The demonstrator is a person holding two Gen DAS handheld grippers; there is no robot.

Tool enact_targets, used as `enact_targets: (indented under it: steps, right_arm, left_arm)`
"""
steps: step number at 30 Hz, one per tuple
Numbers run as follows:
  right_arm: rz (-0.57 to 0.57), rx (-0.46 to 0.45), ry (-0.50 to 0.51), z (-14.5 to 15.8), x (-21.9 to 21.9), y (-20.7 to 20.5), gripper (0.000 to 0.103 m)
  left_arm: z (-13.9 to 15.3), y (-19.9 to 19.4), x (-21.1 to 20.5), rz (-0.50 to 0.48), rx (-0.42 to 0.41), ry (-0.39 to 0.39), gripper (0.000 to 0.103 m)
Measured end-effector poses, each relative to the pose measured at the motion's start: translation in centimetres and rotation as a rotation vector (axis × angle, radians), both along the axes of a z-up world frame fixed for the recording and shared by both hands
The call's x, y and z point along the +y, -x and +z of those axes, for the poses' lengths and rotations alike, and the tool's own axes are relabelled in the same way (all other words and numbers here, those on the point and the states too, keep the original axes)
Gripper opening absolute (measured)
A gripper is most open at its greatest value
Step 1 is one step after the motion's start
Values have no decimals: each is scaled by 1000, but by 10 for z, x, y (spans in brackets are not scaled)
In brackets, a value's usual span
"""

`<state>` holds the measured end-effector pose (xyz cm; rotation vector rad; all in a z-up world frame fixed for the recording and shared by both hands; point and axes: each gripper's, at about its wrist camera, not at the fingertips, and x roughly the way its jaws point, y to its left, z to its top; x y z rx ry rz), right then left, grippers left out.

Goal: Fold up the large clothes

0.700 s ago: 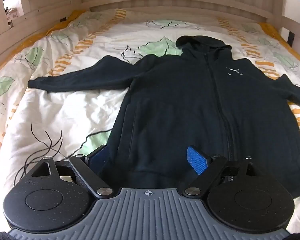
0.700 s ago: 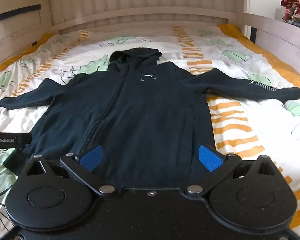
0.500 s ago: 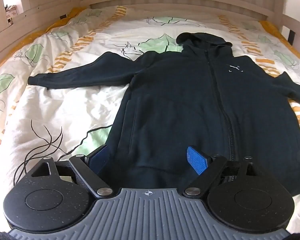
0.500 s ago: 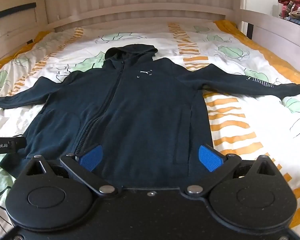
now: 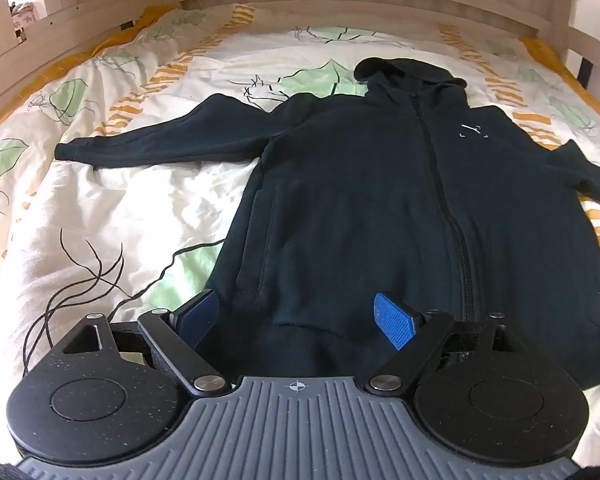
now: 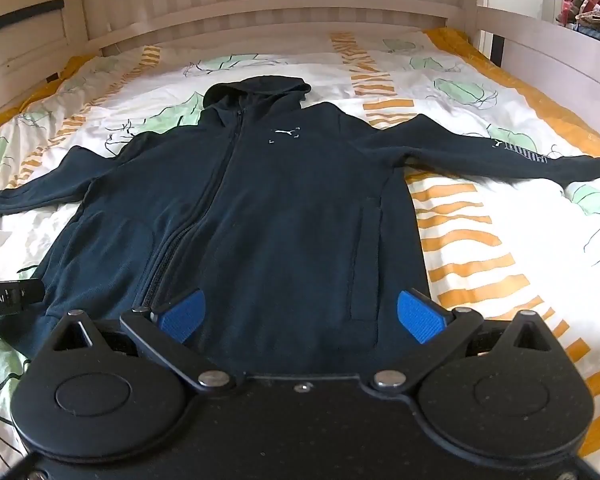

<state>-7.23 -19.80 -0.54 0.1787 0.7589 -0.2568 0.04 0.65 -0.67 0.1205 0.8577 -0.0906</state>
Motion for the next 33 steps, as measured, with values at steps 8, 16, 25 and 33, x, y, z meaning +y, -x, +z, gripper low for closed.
enact_targets:
  steps: [8,16,25,33]
  right_arm:
    - [2,2,-10,-3,0,-1,102]
    - [3,5,-15,-4,0,-2,102]
    - [6,12,-22,-6,-1,-4,102]
    - [9,21,-27,-9,-1,-7,102]
  left_arm:
    - [-4,1,-2,-6,9,-1,85]
    - [-5,-2,-3,-4,19,-3,85]
    - [-7,-3,-4,-3,30,-5,85]
    - [-10,-4,-3,0,34,-1,85]
